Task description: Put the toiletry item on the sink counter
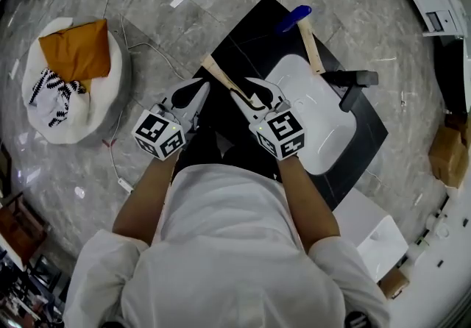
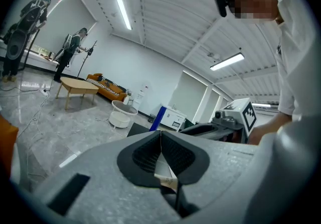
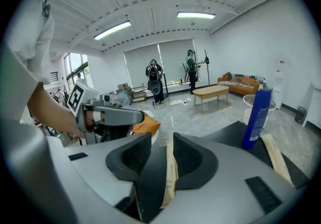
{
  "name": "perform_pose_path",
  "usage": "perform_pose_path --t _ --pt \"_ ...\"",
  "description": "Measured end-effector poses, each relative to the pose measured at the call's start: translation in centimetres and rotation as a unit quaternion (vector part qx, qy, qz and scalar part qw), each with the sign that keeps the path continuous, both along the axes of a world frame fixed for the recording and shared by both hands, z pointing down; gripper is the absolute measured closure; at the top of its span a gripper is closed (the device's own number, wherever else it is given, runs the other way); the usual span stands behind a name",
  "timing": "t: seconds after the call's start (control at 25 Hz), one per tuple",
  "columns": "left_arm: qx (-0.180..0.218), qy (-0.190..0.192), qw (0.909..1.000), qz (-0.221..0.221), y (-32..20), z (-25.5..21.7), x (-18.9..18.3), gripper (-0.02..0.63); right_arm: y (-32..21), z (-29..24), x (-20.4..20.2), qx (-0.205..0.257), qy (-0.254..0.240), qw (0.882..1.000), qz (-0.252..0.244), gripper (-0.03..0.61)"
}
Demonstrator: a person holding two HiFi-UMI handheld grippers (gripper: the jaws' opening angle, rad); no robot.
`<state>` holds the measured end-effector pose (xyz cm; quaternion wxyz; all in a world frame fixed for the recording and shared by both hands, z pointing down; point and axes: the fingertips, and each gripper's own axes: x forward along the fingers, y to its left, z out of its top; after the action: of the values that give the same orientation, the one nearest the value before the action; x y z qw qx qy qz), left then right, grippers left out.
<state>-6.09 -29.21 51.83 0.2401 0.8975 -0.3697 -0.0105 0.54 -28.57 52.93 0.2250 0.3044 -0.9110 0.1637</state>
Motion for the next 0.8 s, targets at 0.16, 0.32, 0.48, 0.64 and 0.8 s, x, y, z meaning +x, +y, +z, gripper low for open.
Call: perform_pose_path --t 0.16,0.32,0.48,0.64,0.8 --pt "0.027 -0.007 0.9996 0.007 -0.6 -3.2 0.9 0.597 -0.3 -4.7 0.8 0.038 -0.036 0.999 0.012 0.459" --pt "0.057 -0.011 0.9983 0.005 -1.1 -6.6 1.4 0.597 -0.5 -8.9 2.7 0.084 -0.077 0.992 0.046 0.485" --pt "0.087 -0.016 0.9961 0.006 -0.8 -9.8 2.0 0.597 -0.5 -13.4 6.1 0.153 -0.114 0.978 0.086 0.517" --pt "0.105 -0.018 0.9942 0.016 -0.1 -11.8 2.8 0.597 -1.1 -17.0 10.6 0.219 -0.097 0.961 0.139 0.552" --pt "0.112 -0.017 0.9934 0.014 0.2 -12.9 3.3 0.597 -1.3 -18.9 14.6 0.237 -0.096 0.948 0.191 0.555"
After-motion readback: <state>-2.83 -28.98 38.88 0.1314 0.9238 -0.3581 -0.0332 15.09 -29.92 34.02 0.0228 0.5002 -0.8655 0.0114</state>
